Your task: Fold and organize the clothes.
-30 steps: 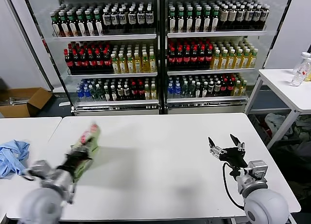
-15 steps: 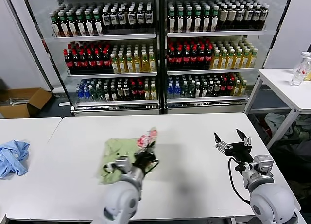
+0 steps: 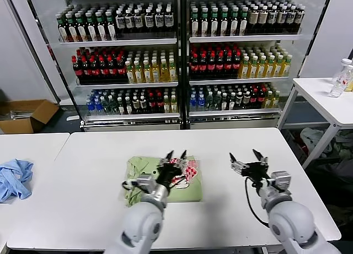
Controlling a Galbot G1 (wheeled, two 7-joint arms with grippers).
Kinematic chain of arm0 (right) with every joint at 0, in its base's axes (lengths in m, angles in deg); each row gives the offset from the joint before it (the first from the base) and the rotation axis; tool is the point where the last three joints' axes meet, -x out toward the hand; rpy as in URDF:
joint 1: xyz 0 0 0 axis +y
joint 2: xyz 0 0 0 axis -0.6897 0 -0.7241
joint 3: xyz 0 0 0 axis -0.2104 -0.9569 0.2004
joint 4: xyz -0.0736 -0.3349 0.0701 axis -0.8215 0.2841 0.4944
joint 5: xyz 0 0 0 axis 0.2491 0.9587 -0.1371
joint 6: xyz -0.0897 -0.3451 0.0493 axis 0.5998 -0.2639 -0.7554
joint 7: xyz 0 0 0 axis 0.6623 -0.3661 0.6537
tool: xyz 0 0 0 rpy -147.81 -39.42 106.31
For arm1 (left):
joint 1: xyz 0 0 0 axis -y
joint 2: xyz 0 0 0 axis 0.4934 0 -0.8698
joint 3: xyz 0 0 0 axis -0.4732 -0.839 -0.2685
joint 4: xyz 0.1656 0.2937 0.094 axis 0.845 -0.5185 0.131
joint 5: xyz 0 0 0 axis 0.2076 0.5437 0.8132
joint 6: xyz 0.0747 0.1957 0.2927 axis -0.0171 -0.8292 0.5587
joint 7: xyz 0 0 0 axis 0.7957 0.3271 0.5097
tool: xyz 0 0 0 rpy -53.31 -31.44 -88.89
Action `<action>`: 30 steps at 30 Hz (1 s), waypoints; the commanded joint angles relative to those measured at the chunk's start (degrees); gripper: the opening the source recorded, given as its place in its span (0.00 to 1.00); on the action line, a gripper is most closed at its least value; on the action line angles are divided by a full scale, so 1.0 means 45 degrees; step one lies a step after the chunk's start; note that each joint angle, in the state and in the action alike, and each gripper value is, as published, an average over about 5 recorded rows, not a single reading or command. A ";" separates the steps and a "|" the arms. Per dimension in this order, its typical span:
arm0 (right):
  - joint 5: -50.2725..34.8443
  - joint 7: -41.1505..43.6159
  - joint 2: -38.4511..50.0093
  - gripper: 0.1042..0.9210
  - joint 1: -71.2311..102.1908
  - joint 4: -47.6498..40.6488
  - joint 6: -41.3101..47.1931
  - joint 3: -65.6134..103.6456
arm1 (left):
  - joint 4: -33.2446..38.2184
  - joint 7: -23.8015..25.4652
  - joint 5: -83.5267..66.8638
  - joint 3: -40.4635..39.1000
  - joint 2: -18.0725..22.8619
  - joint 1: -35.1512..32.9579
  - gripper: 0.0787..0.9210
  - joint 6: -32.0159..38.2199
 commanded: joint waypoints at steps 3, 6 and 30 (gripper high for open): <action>-0.0872 -0.1313 -0.1544 0.88 -0.3014 -0.3254 0.1005 -0.5518 | 0.1475 0.0274 -0.1515 0.5525 -0.3244 -0.2869 0.65 0.0843; -0.0547 -0.1702 -0.1913 0.88 -0.3288 -0.3988 0.1015 -0.6030 | 0.1641 0.0274 -0.1734 0.5978 -0.3359 -0.3499 0.76 0.0929; 0.0847 -0.1334 -0.0532 0.43 -0.2780 -0.4209 0.0929 -0.4486 | 0.2557 0.0116 -0.2677 0.6075 -0.3122 -0.4554 0.88 0.0908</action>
